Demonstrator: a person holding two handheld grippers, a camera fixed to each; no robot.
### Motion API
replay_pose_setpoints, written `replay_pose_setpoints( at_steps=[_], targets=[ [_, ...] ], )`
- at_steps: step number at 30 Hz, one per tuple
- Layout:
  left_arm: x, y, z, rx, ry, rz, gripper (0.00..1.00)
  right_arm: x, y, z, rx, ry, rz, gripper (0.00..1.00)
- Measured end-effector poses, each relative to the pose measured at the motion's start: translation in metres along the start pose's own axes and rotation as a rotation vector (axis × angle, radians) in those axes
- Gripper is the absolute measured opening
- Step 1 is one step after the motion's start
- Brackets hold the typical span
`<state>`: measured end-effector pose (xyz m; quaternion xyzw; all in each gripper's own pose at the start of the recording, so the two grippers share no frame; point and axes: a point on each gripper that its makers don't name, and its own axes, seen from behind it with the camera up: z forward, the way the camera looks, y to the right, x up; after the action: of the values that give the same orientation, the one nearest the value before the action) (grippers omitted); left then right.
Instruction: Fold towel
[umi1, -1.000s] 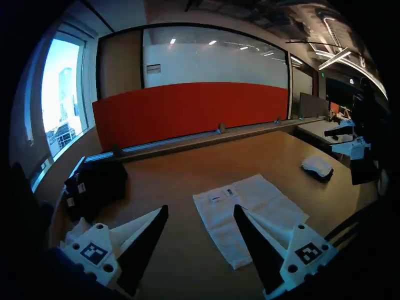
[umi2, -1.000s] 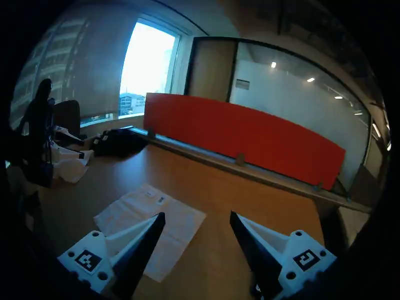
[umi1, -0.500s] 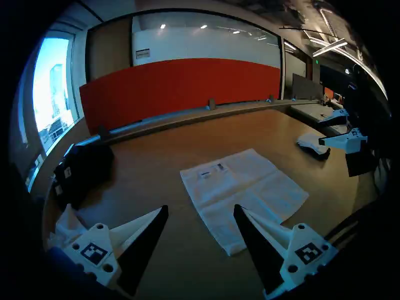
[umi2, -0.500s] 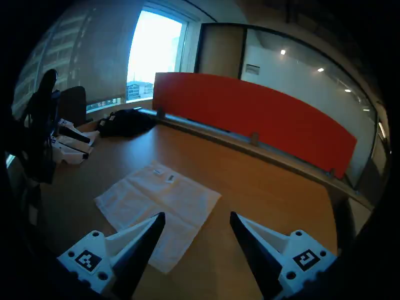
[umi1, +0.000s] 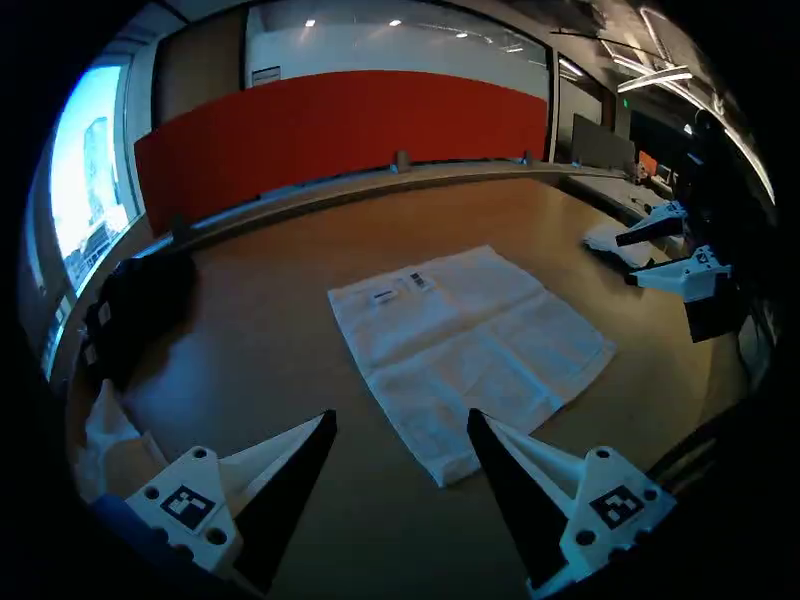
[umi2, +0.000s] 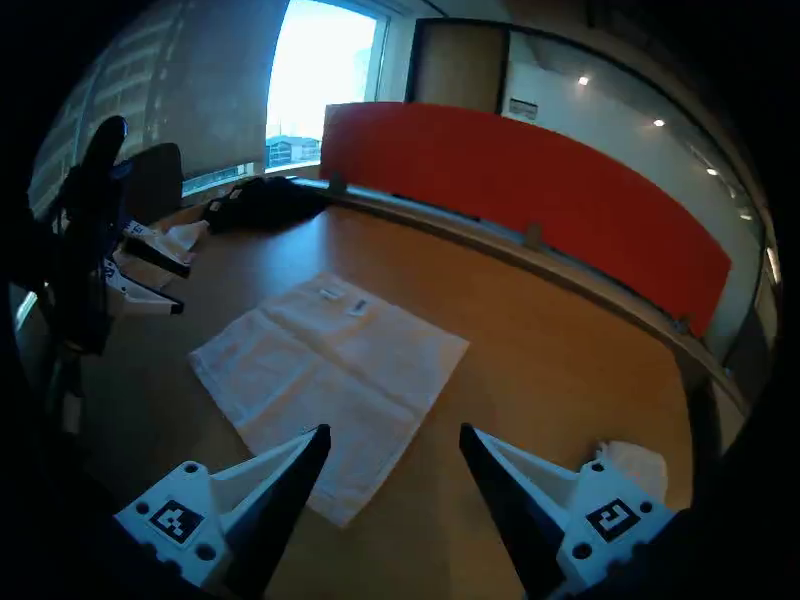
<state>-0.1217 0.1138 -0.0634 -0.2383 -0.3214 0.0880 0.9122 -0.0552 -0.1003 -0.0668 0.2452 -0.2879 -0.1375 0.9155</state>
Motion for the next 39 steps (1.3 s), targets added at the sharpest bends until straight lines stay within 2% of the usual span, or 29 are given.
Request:
replay_pose_setpoints(
  at_steps=[20, 31, 35, 39],
  targets=[
    [-0.052, 0.032, 0.028, -0.095, -0.148, 0.018, 0.97, -0.065, -0.028, 0.020, 0.086, -0.137, -0.023, 1.00],
    [-0.064, 0.039, 0.036, -0.118, -0.192, 0.019, 0.97, -0.087, -0.039, 0.024, 0.115, -0.190, -0.028, 0.98],
    [-0.066, 0.039, 0.038, -0.118, -0.202, 0.020, 0.96, -0.091, -0.041, 0.025, 0.119, -0.201, -0.026, 0.95],
    [-0.070, 0.040, 0.039, -0.122, -0.215, 0.013, 0.93, -0.096, -0.043, 0.026, 0.130, -0.216, -0.013, 0.82]
  ],
)
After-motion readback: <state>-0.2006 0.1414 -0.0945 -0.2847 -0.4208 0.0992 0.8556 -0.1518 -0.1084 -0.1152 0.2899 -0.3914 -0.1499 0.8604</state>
